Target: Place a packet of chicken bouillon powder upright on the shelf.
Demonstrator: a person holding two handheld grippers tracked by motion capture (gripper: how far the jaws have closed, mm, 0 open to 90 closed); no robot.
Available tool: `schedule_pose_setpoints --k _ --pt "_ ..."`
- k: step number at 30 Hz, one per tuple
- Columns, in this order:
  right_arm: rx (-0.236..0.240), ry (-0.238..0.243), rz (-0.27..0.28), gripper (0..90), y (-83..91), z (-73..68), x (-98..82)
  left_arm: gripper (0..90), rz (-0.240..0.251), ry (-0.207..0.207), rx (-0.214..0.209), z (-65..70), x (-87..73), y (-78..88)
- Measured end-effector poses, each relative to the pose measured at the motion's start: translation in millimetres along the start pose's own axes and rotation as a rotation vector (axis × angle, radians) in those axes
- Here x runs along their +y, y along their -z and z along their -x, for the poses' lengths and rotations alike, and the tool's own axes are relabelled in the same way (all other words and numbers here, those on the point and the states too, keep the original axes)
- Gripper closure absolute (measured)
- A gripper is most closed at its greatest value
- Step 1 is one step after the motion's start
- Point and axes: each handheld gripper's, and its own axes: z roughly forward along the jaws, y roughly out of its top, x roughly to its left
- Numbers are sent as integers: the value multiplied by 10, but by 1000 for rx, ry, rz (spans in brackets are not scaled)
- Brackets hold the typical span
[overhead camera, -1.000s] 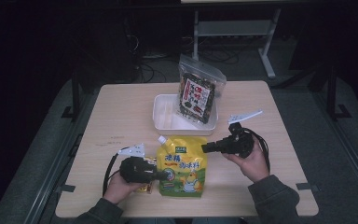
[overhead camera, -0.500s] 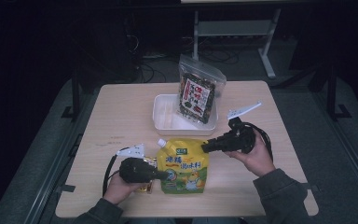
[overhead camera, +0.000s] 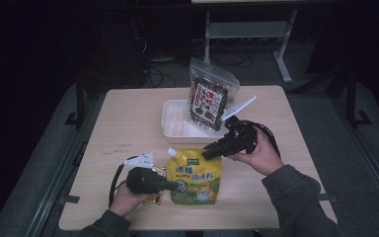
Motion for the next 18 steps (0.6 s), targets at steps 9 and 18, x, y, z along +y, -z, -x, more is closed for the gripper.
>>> schedule_pose_setpoints --k 9,18 --pt "11 3 -85 737 -61 -35 122 813 -10 -11 6 10 17 5" --pt "-7 25 -143 732 -117 -75 183 813 -11 -13 4 15 22 1"
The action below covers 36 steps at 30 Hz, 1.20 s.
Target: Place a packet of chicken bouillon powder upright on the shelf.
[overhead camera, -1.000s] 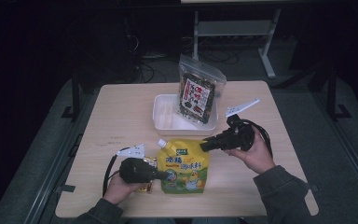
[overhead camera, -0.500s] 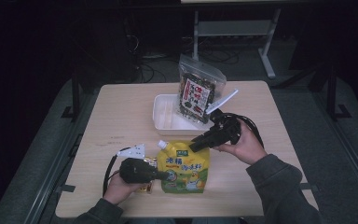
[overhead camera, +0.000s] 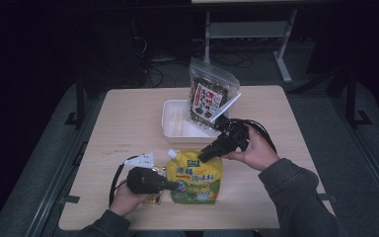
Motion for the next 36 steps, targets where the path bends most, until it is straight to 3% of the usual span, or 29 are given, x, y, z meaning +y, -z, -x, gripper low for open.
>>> schedule_pose_setpoints --k 4,10,19,24,29,36 --pt "-6 7 -27 725 -32 -23 56 815 1 -3 -4 7 5 -1" --pt "-14 5 -76 793 -70 -36 119 814 -4 -10 -1 11 8 4" --pt "6 -19 -97 859 -54 -45 138 779 0 -10 18 14 19 14" --pt "39 -54 -68 887 -35 -45 114 703 17 -8 45 16 37 60" --pt "79 -82 -34 892 -22 -47 116 589 20 -8 104 10 43 127" --pt "96 -131 29 893 16 -46 117 477 25 -2 184 -13 31 233"
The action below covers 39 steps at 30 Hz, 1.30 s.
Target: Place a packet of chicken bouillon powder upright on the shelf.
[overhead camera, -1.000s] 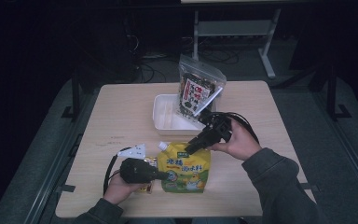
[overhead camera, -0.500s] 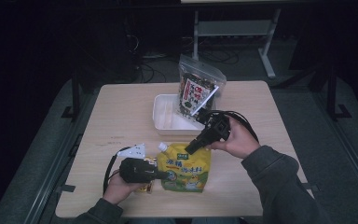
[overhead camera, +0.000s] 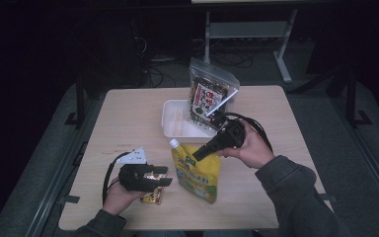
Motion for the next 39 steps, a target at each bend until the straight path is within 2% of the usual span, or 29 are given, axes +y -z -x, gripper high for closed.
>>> schedule_pose_setpoints --k 4,11,19,27,39 --pt "-5 -35 51 893 41 33 -5 451 -2 4 30 -15 -12 39" --pt "14 -84 143 893 103 78 8 414 -15 13 68 -44 -41 73" --pt "33 -121 227 893 127 86 71 366 -31 17 108 -48 -80 108" --pt "26 -152 311 893 178 103 174 331 -40 34 136 -63 -143 153" --pt "15 -188 397 893 199 92 334 306 -45 53 157 -76 -212 200"
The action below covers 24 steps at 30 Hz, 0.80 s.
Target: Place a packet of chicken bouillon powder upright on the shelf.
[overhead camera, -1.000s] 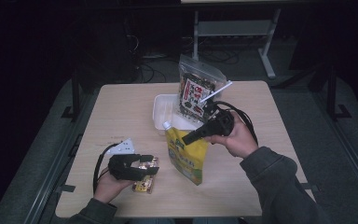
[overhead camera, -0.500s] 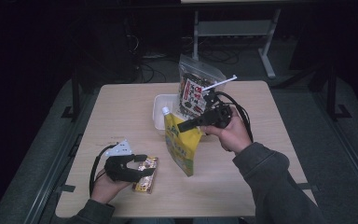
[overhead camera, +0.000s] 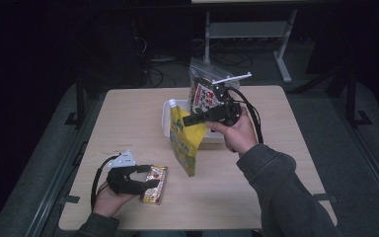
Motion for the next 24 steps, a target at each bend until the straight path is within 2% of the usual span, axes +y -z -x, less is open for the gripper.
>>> schedule_pose_setpoints --k 24 --pt "-74 -26 137 893 -129 29 356 264 11 10 23 -55 -16 39"
